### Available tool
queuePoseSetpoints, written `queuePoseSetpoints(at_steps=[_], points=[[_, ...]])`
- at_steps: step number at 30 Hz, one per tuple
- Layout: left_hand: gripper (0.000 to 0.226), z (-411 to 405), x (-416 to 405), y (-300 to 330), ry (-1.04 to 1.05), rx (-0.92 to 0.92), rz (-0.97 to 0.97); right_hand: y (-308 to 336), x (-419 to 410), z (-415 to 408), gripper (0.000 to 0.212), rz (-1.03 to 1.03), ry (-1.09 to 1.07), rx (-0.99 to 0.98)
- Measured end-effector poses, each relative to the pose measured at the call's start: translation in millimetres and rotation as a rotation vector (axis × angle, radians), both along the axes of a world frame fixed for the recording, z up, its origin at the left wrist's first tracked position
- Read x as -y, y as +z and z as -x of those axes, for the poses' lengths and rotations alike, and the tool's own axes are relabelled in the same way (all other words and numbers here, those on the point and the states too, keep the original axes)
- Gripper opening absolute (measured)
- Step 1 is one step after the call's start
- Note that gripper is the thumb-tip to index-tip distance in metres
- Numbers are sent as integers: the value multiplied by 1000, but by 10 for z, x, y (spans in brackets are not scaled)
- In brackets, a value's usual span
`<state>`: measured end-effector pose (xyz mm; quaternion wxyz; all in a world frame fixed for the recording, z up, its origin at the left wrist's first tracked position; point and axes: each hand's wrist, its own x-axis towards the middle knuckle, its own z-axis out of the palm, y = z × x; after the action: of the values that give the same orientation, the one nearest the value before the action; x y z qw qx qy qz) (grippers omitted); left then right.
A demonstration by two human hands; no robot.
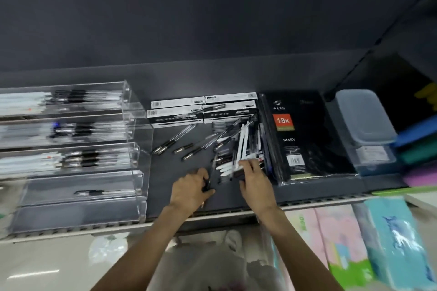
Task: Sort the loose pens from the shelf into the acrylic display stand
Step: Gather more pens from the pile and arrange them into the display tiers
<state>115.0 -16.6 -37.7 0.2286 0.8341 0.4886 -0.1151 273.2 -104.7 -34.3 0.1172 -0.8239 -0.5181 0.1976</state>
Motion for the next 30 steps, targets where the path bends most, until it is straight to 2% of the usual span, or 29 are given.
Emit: queuePoseSetpoints(at_steps=[4, 8, 12, 16, 19, 23, 30], points=[[24, -72, 16, -36, 122, 156, -108, -62, -20, -84, 44, -75, 126, -60], [26, -258, 63, -100, 1, 267, -239, -136, -39, -77, 45, -133, 181, -194], [52, -374, 4, -171, -168, 146, -277, -160, -42, -108, 38, -191, 95, -327], [53, -438, -73, -97, -244, 98, -274, -193, -11, -139, 34, -230, 47, -325], [66, -539, -93, -64, -279, 72, -214, -211, 10, -144, 30, -246, 12, -298], [56, -735, -101, -2, -255, 55, -131, -191, 17, -130, 27, -227, -54, -280], [53, -804, -134, 3, -256, -9, -60, -211, 37, -121, 22, -196, -123, -251]])
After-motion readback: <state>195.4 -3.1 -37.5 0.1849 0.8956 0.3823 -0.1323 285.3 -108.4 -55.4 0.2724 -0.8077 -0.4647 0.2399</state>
